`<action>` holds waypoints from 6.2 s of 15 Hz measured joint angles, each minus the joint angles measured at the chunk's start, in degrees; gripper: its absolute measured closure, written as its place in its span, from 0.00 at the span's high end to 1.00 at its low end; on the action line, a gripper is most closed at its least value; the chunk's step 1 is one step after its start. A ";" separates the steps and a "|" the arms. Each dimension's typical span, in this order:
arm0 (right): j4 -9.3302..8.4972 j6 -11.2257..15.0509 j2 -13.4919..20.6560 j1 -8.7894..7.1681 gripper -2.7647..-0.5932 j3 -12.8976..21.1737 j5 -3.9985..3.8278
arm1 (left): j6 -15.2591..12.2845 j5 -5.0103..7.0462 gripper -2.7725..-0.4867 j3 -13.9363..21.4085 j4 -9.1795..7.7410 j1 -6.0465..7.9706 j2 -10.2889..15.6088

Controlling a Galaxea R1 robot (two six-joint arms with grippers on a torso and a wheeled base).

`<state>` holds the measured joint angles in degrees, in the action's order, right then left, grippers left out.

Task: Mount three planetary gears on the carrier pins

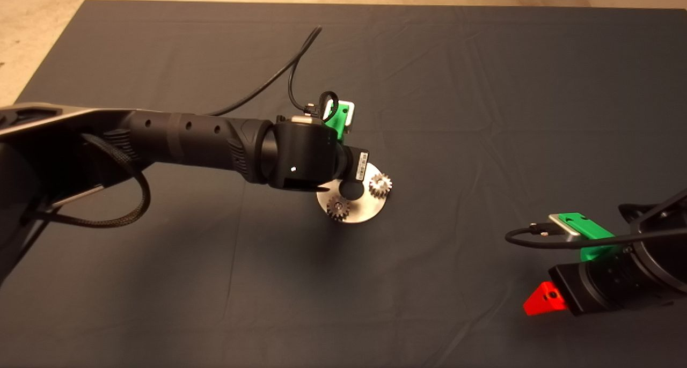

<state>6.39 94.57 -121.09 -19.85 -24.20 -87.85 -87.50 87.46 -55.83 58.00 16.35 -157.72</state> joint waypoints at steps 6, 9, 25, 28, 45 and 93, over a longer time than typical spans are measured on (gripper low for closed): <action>0.00 -0.47 0.00 0.00 0.86 -0.50 0.00 | 1.52 0.00 0.18 -0.21 2.27 -0.32 0.15; 0.00 -0.75 0.00 0.00 0.86 -0.68 -0.02 | 2.94 -0.02 0.18 -1.01 2.41 -1.17 0.15; 0.00 -1.08 -0.02 0.01 0.86 -1.16 0.00 | 6.22 -0.05 0.18 -3.07 7.36 -3.53 -0.55; 0.00 -1.08 -0.02 0.17 0.86 -1.27 0.00 | 6.41 0.00 0.18 -3.52 7.40 -3.80 -0.86; 0.00 -1.08 -0.02 0.37 0.86 -1.27 0.00 | 6.83 0.00 0.36 -4.83 7.71 -4.13 -1.84; 0.89 16.10 -39.33 -6.85 0.99 -8.44 -0.05 | -36.19 -0.02 0.67 33.40 -47.57 16.74 8.65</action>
<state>7.28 110.67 -160.42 -26.70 -32.63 -87.89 -123.70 87.43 -22.43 10.42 33.10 -149.08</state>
